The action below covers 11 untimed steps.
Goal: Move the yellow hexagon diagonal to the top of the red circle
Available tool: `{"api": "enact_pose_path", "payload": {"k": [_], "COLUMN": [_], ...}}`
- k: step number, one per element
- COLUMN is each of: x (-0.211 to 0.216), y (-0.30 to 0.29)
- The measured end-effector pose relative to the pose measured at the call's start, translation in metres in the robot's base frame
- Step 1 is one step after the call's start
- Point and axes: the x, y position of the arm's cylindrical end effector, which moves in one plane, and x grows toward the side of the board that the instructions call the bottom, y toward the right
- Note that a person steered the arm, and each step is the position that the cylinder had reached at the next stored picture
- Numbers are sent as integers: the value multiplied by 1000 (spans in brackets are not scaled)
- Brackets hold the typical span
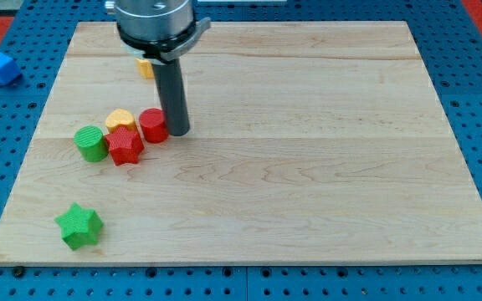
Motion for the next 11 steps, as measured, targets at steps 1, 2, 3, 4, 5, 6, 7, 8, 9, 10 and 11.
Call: {"api": "enact_pose_path", "payload": {"k": [1,2,3,4,5,6,7,8,9,10,11], "x": [0,-48,-117,-142,-167,-178,-170,-153,-126,-110,-110], "y": [-12,11,0,-14,-14,-27,-46,-53,-53,-49,-30]}}
